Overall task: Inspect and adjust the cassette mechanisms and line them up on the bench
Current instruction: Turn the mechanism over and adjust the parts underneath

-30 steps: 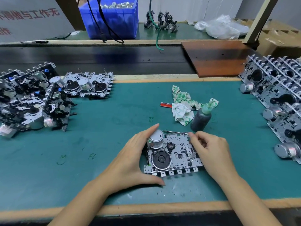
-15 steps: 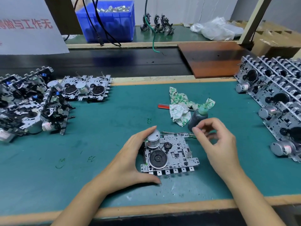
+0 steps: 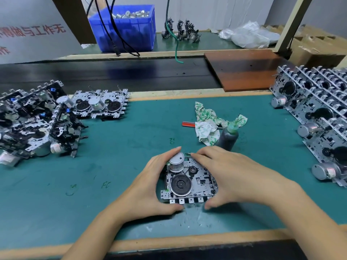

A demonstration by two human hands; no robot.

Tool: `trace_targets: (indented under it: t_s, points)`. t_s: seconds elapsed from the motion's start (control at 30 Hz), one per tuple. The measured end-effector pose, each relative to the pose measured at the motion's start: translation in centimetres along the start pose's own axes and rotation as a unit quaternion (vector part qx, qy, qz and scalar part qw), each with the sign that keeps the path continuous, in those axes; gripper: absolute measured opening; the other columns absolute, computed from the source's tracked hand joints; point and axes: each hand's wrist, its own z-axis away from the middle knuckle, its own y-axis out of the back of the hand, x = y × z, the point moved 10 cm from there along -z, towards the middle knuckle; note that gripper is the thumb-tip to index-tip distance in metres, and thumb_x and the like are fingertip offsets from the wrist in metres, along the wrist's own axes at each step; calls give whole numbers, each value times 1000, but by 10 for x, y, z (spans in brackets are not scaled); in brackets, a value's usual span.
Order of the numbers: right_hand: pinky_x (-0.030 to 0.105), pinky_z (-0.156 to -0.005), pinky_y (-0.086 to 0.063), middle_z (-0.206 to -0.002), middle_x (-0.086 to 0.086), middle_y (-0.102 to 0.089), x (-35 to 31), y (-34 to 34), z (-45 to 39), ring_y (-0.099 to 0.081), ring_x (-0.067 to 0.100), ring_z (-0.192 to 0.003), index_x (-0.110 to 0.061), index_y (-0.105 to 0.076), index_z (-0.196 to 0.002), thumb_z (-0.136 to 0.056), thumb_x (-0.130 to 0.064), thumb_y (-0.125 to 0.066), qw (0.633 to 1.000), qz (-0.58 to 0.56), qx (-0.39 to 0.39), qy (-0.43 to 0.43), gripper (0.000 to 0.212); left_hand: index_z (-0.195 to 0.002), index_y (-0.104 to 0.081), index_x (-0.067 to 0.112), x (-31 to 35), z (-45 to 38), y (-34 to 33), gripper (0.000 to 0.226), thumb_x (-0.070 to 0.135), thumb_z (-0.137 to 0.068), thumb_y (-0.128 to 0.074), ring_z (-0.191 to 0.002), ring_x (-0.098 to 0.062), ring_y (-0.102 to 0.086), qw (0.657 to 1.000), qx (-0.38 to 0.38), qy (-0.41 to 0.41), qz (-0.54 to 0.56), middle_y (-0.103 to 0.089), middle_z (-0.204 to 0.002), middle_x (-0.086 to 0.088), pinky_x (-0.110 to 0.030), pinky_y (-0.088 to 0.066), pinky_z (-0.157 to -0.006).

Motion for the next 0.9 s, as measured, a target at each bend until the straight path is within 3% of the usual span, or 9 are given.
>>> trace_targets:
  t_s: [0.2, 0.33, 0.43, 0.53, 0.6, 0.67, 0.73, 0.83, 0.9]
  points:
    - [24, -97, -35, -126, -5, -45, 0, 10, -1, -38, 12, -114, -16, -39, -138, -61, -68, -64, 999, 28, 35, 31, 95, -147, -3, 46, 1, 1, 1, 119, 32, -61, -84, -139, -6, -29, 999, 21, -9, 39, -27, -148, 16, -19, -26, -111]
    - [19, -97, -38, -121, -13, -58, 19, 26, 0, -50, 4, -113, -31, -57, -121, -53, -55, -81, 969, -229, 86, -28, 76, -145, -20, 26, -14, -13, 15, 128, 55, -42, -90, -126, -2, -48, 949, 72, 75, 298, -37, -146, 1, -16, -39, -101]
    - [16, -84, -48, -106, -11, -70, 9, 18, -8, -63, 4, -102, -31, -69, -99, -54, -36, -83, 807, -587, 57, 11, 48, -135, -48, -1, -22, -28, -4, 127, 68, -35, -85, -114, -24, -59, 813, 8, 177, 555, -56, -130, -19, -33, -47, -100]
    - [39, -95, -49, -115, 20, -65, -20, 0, -24, -61, 24, -106, 6, -56, -120, -54, -52, -84, 642, -764, -36, 51, 92, -123, -60, 0, -16, -37, -18, 117, 72, -34, -82, -118, -36, -56, 739, -40, 216, 637, -56, -130, -24, -52, -43, -102]
    - [37, -94, -49, -118, 14, -65, -32, -9, -32, -61, 24, -110, 4, -51, -126, -55, -54, -82, 572, -814, -79, 56, 97, -132, -56, 8, -6, -45, -20, 112, 77, -45, -75, -132, -39, -42, 726, -74, 179, 660, -45, -142, -22, -59, -28, -110]
    - [29, -90, -51, -103, 1, -71, -26, -11, -39, -65, 15, -102, -19, -74, -98, -59, -51, -82, 611, -790, -46, 37, 51, -140, -47, 11, 8, -53, -16, 99, 76, -67, -60, -139, -35, -31, 704, -102, 102, 696, -37, -149, -17, -57, -18, -115]
    - [19, -78, -52, -80, -10, -73, 4, -5, -40, -67, 2, -81, -28, -77, -71, -73, -34, -79, 731, -679, 56, -33, 7, -145, -37, 5, 2, -53, -7, 96, 68, -76, -58, -139, -35, -31, 674, -88, 80, 729, -36, -149, -19, -53, -20, -116]
    - [15, -67, -47, -65, -19, -66, 49, 28, -26, -58, -4, -60, -28, -72, -76, -85, -24, -68, 882, -390, 228, -130, 10, -144, -35, 1, -20, -53, 3, 100, 60, -72, -71, -136, -40, -35, 683, -57, 97, 722, -38, -145, -27, -54, -30, -111]
    - [24, -73, -45, -81, -15, -63, 43, 37, -28, -56, 0, -70, -25, -66, -92, -87, -28, -60, 950, -198, 204, -132, 8, -141, -40, 2, -25, -55, 6, 94, 56, -72, -72, -134, -43, -37, 687, -45, 100, 718, -39, -144, -29, -56, -29, -109]
